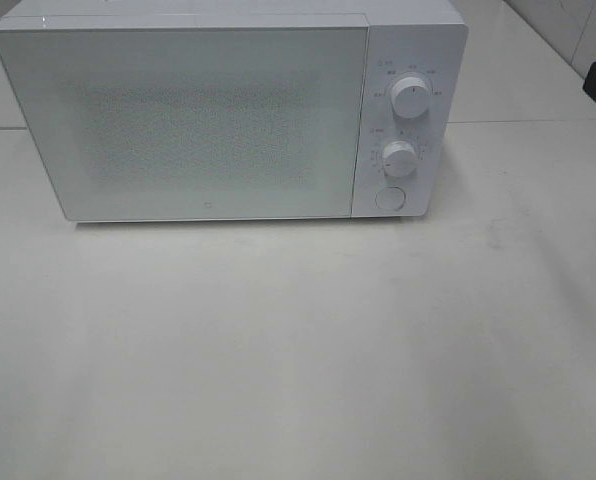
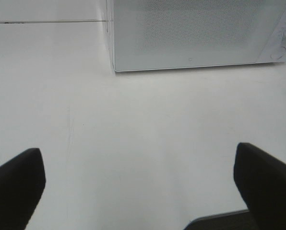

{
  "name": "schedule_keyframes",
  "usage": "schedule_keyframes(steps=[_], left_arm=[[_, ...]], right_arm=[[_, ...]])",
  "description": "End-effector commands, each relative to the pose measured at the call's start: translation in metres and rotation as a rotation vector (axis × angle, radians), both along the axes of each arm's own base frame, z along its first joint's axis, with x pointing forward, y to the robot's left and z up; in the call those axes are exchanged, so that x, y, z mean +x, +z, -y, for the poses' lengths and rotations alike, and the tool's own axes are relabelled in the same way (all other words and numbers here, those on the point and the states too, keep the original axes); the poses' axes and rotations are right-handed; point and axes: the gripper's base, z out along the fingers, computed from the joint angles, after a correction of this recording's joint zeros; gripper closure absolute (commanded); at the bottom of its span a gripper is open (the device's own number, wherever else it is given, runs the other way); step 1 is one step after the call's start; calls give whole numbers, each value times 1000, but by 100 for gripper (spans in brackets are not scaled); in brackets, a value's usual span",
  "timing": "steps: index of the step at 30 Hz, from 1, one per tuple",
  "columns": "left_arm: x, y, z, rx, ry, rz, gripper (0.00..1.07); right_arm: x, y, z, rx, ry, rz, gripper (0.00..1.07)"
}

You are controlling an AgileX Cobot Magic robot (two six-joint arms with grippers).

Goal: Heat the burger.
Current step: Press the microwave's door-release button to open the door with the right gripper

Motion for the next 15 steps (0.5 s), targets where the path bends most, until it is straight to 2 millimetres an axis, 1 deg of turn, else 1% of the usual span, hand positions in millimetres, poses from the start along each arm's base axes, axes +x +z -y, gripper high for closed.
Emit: schedule_keyframes(steps=[1, 2, 4, 5, 7, 8, 9, 10, 11, 12, 14, 15], left_arm=[[-2, 0, 0, -11, 1, 24, 6], [-2, 0, 0, -11, 1, 24, 6], [-2, 0, 0, -11, 1, 24, 6], [-2, 0, 0, -11, 1, 24, 6], [-2, 0, 0, -11, 1, 24, 6], [-2, 0, 0, -11, 1, 24, 6], [-2, 0, 0, -11, 1, 24, 6], [-2, 0, 0, -11, 1, 24, 6], [-2, 0, 0, -11, 1, 24, 6], [-2, 0, 0, -11, 1, 24, 6], [-2, 0, 0, -11, 1, 24, 6], [-2, 0, 0, -11, 1, 24, 6]], right_arm=[[5, -8, 2, -15, -14, 55, 32], [6, -15, 2, -30, -21, 77, 32], [7, -18, 3, -40, -27, 96, 32], [6, -25, 5, -56, -48, 131, 32], [6, -29, 6, -61, -61, 143, 32], [4, -35, 8, -61, -85, 150, 32], [4, -35, 8, -61, -85, 150, 32], [4, -39, 9, -62, -92, 146, 32], [2, -47, 10, -66, -99, 135, 32], [2, -47, 10, -66, -99, 135, 32], [-1, -54, 4, -69, -82, 132, 32], [-1, -54, 4, -69, -82, 132, 32]])
